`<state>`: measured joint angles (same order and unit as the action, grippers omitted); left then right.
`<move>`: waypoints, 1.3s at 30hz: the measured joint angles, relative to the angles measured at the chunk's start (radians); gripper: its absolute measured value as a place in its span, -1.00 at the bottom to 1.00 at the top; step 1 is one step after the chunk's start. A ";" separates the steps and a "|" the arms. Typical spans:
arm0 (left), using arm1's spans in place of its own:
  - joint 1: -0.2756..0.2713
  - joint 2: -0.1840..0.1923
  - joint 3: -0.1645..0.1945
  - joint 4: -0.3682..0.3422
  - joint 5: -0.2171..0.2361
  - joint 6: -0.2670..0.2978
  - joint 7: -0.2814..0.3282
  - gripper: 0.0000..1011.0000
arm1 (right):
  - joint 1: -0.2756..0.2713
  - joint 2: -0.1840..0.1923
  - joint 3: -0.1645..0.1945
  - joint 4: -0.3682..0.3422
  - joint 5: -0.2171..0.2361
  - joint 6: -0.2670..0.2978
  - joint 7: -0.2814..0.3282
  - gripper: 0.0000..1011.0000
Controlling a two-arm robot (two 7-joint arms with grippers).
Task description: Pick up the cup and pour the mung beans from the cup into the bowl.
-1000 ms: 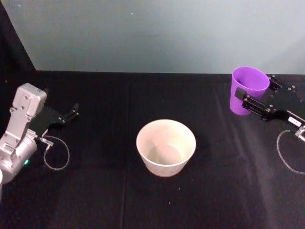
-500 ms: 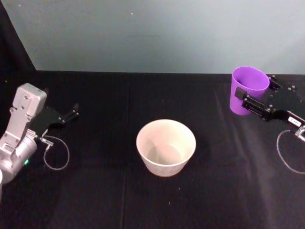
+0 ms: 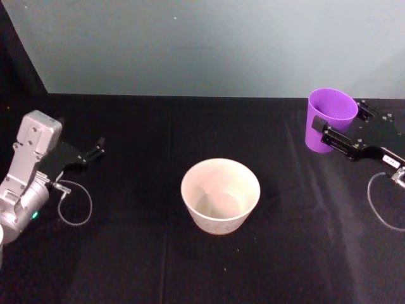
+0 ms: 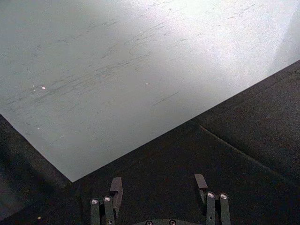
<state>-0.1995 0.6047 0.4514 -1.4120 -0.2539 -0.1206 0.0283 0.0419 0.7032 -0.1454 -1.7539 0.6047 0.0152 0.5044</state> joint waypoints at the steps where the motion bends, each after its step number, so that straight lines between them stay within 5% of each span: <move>1: 0.000 0.000 0.000 0.000 0.000 0.000 0.000 0.98 | 0.000 0.000 0.000 0.000 0.000 0.000 0.000 0.43; 39: 0.000 0.000 0.000 0.000 0.000 0.000 0.000 0.98 | 0.000 0.000 0.000 0.000 0.000 0.000 0.000 0.44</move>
<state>-0.1995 0.6047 0.4514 -1.4120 -0.2539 -0.1205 0.0283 0.0419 0.7032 -0.1454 -1.7539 0.6044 0.0153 0.5044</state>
